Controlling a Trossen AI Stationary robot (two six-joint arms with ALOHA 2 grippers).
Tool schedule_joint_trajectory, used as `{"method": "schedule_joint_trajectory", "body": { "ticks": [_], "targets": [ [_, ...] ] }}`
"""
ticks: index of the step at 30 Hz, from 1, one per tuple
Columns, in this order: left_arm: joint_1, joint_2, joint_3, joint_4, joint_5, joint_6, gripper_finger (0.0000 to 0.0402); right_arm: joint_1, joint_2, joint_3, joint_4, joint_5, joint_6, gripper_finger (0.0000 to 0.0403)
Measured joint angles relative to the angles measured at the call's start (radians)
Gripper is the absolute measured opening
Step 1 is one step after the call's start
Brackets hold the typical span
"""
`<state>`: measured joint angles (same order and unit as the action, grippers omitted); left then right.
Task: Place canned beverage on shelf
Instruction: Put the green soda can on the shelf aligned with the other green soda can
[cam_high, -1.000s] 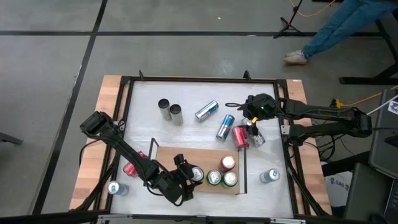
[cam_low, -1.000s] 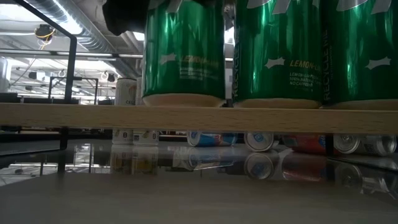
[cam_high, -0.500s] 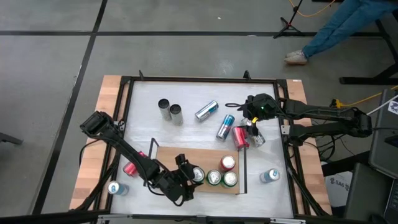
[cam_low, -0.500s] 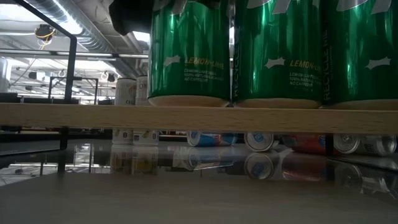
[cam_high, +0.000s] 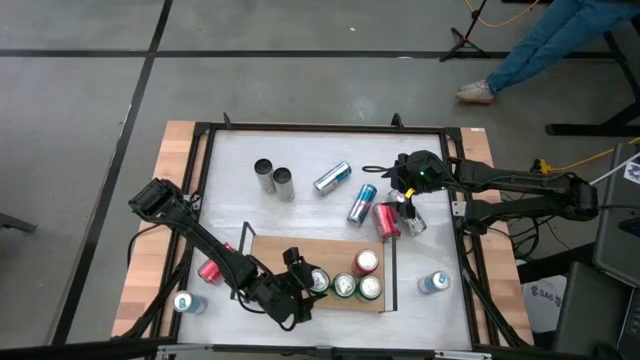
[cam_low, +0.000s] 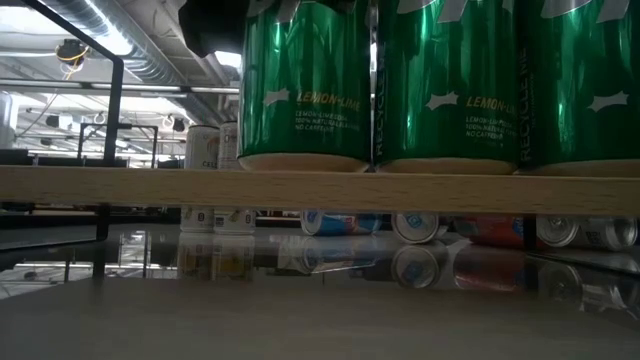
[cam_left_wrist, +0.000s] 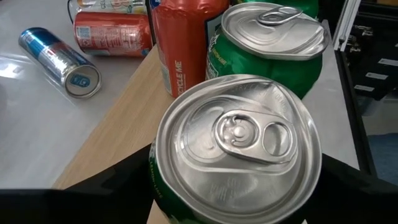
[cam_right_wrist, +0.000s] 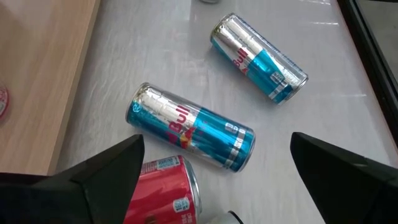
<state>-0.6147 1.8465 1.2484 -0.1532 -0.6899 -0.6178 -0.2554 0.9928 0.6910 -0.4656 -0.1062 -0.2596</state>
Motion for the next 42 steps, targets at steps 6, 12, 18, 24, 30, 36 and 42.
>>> {"method": "schedule_joint_trajectory", "body": {
  "ticks": [6, 12, 18, 24, 30, 36, 42],
  "targets": [
    [0.001, 0.0, -0.001, 0.0, 0.0, 0.0, 0.0306, 0.0, 0.0, 0.0, 0.0, 0.0, 0.0, 0.0395],
    [0.001, 0.0, -0.001, 0.0, 0.0, 0.0, 0.0315, 0.0, 0.0, 0.0, 0.0, 0.0, 0.0, 0.0395],
    [0.001, 0.0, -0.001, -0.001, 0.0, 0.0, 0.0315, 0.0, 0.0, 0.0, 0.0, 0.0, 0.0, 0.0395],
    [0.001, 0.0, -0.001, -0.001, 0.0, -0.001, 0.0316, 0.0, 0.0, 0.0, 0.0, 0.0, 0.0, 0.0395],
    [0.002, 0.0, -0.001, -0.001, 0.0, -0.001, 0.0316, 0.0, 0.0, 0.0, 0.0, 0.0, 0.0, 0.0395],
    [0.002, 0.0, -0.002, -0.002, 0.0, -0.002, 0.0321, 0.0, 0.0, 0.0, 0.0, 0.0, 0.0, 0.0395],
    [0.002, 0.0, -0.002, -0.001, 0.0, -0.004, 0.0361, 0.0, 0.0, 0.0, 0.0, 0.0, 0.0, 0.0395]
  ]
}}
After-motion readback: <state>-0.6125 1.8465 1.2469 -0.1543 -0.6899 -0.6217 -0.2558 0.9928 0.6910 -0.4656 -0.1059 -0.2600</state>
